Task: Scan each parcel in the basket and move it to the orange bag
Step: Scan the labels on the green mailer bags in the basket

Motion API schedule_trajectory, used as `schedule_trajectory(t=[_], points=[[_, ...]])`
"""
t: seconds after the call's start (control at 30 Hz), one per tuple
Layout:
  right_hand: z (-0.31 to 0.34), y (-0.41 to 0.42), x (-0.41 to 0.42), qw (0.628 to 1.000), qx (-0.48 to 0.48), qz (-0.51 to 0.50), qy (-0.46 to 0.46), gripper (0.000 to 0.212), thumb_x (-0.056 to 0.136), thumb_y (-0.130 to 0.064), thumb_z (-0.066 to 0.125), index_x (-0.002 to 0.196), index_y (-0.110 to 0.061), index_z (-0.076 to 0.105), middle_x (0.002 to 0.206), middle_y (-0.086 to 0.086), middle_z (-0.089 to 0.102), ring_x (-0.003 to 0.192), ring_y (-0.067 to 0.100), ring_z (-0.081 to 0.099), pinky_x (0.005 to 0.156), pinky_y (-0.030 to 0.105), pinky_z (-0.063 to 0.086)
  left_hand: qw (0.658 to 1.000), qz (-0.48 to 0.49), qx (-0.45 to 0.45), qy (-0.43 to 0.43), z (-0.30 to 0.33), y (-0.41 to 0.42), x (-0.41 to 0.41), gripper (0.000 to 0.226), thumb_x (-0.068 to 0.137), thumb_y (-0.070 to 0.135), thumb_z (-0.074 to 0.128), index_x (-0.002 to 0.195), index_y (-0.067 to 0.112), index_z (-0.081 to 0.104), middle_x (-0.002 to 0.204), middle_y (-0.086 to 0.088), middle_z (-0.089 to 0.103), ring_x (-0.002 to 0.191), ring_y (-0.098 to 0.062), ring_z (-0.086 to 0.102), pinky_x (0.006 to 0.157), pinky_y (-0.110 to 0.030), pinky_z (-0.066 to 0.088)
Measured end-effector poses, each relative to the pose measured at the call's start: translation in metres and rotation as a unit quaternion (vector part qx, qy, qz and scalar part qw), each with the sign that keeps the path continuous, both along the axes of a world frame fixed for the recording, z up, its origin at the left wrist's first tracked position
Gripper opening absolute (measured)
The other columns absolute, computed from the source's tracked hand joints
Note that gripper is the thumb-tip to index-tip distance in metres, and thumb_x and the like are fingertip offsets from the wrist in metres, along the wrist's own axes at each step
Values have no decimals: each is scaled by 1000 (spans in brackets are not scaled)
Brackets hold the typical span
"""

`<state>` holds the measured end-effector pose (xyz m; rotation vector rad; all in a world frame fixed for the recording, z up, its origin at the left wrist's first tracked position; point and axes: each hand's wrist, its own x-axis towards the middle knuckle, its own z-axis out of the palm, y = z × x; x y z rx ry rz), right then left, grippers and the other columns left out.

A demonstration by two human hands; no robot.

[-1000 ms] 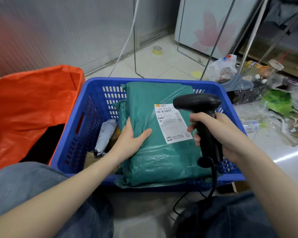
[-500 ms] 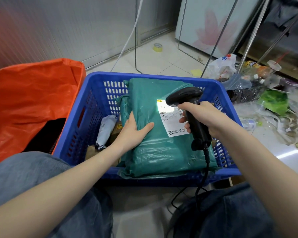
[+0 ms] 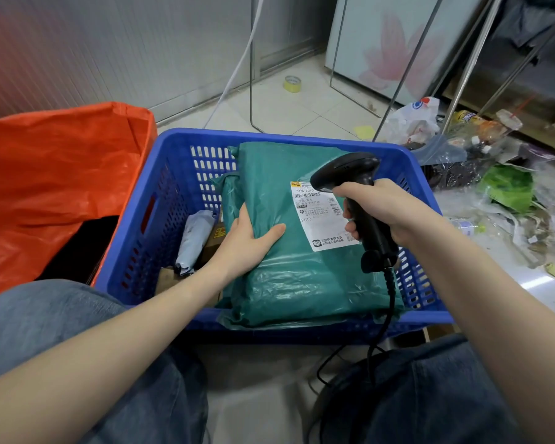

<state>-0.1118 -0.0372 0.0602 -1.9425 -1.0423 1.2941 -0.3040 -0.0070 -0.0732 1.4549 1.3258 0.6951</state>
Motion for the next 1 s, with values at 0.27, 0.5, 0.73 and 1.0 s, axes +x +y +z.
schedule_trajectory(t=[0.27,0.5,0.73,1.0], points=[[6,-1,5,1000,6,15,-22,22,89,-24,61,79,-4,56,69,9,57,44,17,55,49,28,47,1000,4,-10,0,5,-2,1,100,60,70,59,145,30,26,142,4,46,132,-14,42,113,-40,33],[-11,4,17,997,23,12,-76,24,80,-17,72,91,-2,57,79,13,60,50,20,57,53,33,49,1000,12,-25,5,9,-1,1,96,62,68,62,143,29,29,140,4,49,130,-16,45,111,-40,36],[-29,7,37,988,31,3,-149,30,80,-17,74,86,-9,46,75,6,43,77,24,45,67,33,33,996,61,-62,-32,11,5,5,73,81,38,73,141,20,34,132,4,55,119,-15,54,107,-38,41],[-22,26,47,995,36,7,-94,16,80,-11,69,86,-12,54,74,9,51,72,27,50,66,36,43,967,145,-205,-42,19,21,-4,91,65,56,80,138,14,44,124,1,62,101,-16,63,71,-25,49]])
